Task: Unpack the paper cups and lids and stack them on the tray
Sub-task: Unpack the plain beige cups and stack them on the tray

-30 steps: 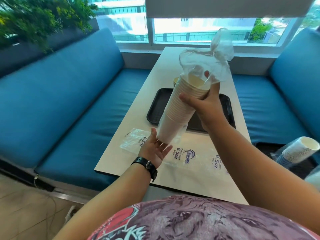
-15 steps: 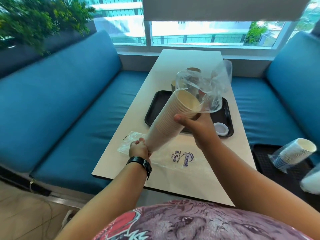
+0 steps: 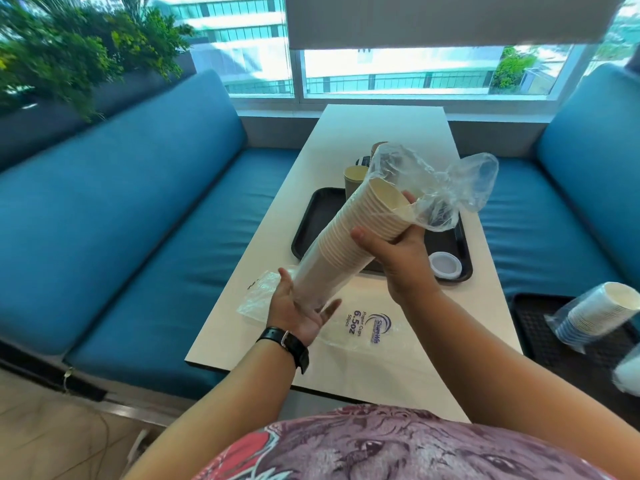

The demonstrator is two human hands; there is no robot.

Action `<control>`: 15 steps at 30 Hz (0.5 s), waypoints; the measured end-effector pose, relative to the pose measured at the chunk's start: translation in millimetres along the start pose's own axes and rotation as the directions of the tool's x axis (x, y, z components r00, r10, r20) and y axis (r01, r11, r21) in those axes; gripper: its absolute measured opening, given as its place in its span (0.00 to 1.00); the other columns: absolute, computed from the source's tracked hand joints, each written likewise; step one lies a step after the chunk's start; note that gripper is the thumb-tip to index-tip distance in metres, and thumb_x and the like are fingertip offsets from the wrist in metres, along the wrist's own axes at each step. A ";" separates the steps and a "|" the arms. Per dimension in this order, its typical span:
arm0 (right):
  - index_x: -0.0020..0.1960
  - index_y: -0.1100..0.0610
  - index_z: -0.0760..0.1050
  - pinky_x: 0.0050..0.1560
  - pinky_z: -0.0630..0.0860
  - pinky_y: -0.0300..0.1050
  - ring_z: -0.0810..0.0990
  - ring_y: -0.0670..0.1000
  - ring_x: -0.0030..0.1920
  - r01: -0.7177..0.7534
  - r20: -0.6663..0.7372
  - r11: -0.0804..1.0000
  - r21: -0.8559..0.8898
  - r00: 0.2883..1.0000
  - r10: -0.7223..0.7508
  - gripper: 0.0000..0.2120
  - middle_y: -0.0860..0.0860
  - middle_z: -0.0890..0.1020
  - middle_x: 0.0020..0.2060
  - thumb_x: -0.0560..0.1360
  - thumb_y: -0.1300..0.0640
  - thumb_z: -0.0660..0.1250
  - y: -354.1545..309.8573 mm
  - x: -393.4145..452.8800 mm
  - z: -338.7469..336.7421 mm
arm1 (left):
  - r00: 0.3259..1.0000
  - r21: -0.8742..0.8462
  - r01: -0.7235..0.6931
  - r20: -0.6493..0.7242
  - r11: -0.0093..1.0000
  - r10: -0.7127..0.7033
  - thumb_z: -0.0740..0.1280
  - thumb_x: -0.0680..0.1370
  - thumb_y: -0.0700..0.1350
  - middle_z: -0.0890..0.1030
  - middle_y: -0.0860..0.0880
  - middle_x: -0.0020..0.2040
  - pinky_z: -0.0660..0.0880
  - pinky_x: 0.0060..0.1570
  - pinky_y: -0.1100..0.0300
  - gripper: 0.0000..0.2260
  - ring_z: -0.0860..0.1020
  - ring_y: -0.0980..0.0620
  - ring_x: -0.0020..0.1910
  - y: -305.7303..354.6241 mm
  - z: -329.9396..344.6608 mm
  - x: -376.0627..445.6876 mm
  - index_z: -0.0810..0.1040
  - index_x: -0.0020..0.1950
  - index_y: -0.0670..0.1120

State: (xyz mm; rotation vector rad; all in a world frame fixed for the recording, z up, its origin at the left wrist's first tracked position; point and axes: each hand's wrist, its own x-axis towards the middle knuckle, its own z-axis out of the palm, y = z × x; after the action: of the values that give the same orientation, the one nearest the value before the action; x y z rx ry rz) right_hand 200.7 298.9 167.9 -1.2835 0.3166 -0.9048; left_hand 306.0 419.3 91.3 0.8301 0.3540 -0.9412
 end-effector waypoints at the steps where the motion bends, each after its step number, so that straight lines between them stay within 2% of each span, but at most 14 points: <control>1: 0.54 0.42 0.76 0.62 0.75 0.53 0.81 0.43 0.55 0.005 0.008 1.000 -0.014 1.000 -0.005 0.27 0.42 0.83 0.50 0.63 0.65 0.77 -0.3 1.0 -0.3 | 1.000 -0.017 -0.020 -0.018 1.000 0.020 0.58 0.81 0.62 0.80 0.36 0.59 0.81 0.44 0.46 0.28 0.80 0.40 0.53 0.5 1.0 2.2 0.72 0.68 0.41; 3: 0.52 0.36 0.79 0.63 0.74 0.57 0.81 0.46 0.56 -0.003 0.028 1.000 -0.001 1.000 0.003 0.27 0.43 0.84 0.50 0.63 0.63 0.76 1.5 3.1 -3.2 | 0.995 -0.039 -0.061 -0.078 0.997 0.058 0.57 0.84 0.56 0.82 0.39 0.56 0.82 0.33 0.51 0.23 0.82 0.41 0.47 4.9 2.2 9.0 0.71 0.70 0.41; 4: 0.52 0.38 0.80 0.64 0.74 0.60 0.81 0.49 0.56 -0.020 0.033 1.000 0.016 0.999 0.019 0.25 0.44 0.84 0.50 0.63 0.62 0.77 2.0 3.7 -4.7 | 0.992 -0.042 -0.080 -0.103 0.996 0.075 0.57 0.84 0.55 0.82 0.40 0.54 0.81 0.30 0.53 0.22 0.82 0.42 0.46 7.8 2.7 12.2 0.71 0.70 0.41; 6: 0.56 0.48 0.81 0.64 0.72 0.64 0.81 0.53 0.58 -0.059 0.033 0.997 0.047 0.998 0.057 0.25 0.50 0.84 0.52 0.60 0.56 0.80 1.7 4.5 -6.4 | 0.983 -0.026 -0.113 -0.146 0.993 0.108 0.58 0.84 0.54 0.83 0.42 0.49 0.80 0.28 0.55 0.19 0.82 0.44 0.40 11.7 4.1 12.8 0.72 0.67 0.42; 8: 0.63 0.59 0.76 0.64 0.72 0.64 0.80 0.56 0.59 -0.073 0.050 0.995 0.062 0.996 0.070 0.38 0.55 0.83 0.56 0.57 0.48 0.83 -0.3 4.5 -6.5 | 0.972 0.000 -0.141 -0.188 0.990 0.138 0.58 0.84 0.53 0.83 0.45 0.37 0.78 0.25 0.60 0.13 0.81 0.47 0.30 13.7 4.8 11.6 0.75 0.59 0.46; 9: 0.65 0.61 0.74 0.65 0.72 0.64 0.80 0.57 0.60 -0.066 0.062 0.996 0.061 0.996 0.063 0.41 0.56 0.82 0.58 0.57 0.47 0.83 -1.5 5.0 -7.0 | 0.967 0.000 -0.148 -0.208 0.989 0.145 0.59 0.84 0.52 0.83 0.46 0.32 0.76 0.23 0.62 0.10 0.80 0.49 0.26 14.3 4.7 12.5 0.75 0.55 0.47; 10: 0.65 0.61 0.74 0.65 0.72 0.64 0.79 0.57 0.61 -0.055 0.074 0.997 0.061 0.996 0.050 0.41 0.56 0.82 0.58 0.58 0.49 0.83 -1.3 5.9 -7.9 | 0.961 -0.003 -0.159 -0.228 0.987 0.154 0.60 0.84 0.52 0.82 0.47 0.29 0.76 0.22 0.61 0.09 0.80 0.49 0.24 14.9 4.8 13.1 0.75 0.51 0.48; 12: 0.63 0.57 0.75 0.64 0.72 0.64 0.80 0.56 0.60 -0.046 0.080 0.997 0.060 0.996 0.041 0.33 0.54 0.83 0.56 0.60 0.55 0.81 -1.1 7.9 -10.1 | 0.952 0.000 -0.165 -0.261 0.986 0.159 0.62 0.83 0.51 0.82 0.49 0.27 0.78 0.23 0.59 0.09 0.80 0.50 0.23 17.4 4.1 17.7 0.75 0.46 0.51; 15: 0.61 0.54 0.75 0.63 0.75 0.60 0.81 0.54 0.59 -0.041 0.083 0.996 0.083 0.996 0.034 0.29 0.51 0.84 0.54 0.61 0.58 0.78 -0.5 9.4 -11.1 | 0.945 0.007 -0.172 -0.281 0.985 0.167 0.63 0.82 0.54 0.81 0.49 0.27 0.77 0.22 0.60 0.11 0.80 0.51 0.23 23.7 3.4 23.9 0.75 0.46 0.48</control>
State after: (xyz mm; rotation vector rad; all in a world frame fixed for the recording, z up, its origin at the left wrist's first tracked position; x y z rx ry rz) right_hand 199.1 284.4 167.6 -1.2294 0.2351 -0.8233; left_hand 338.7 410.7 90.4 0.9649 0.5269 -0.6593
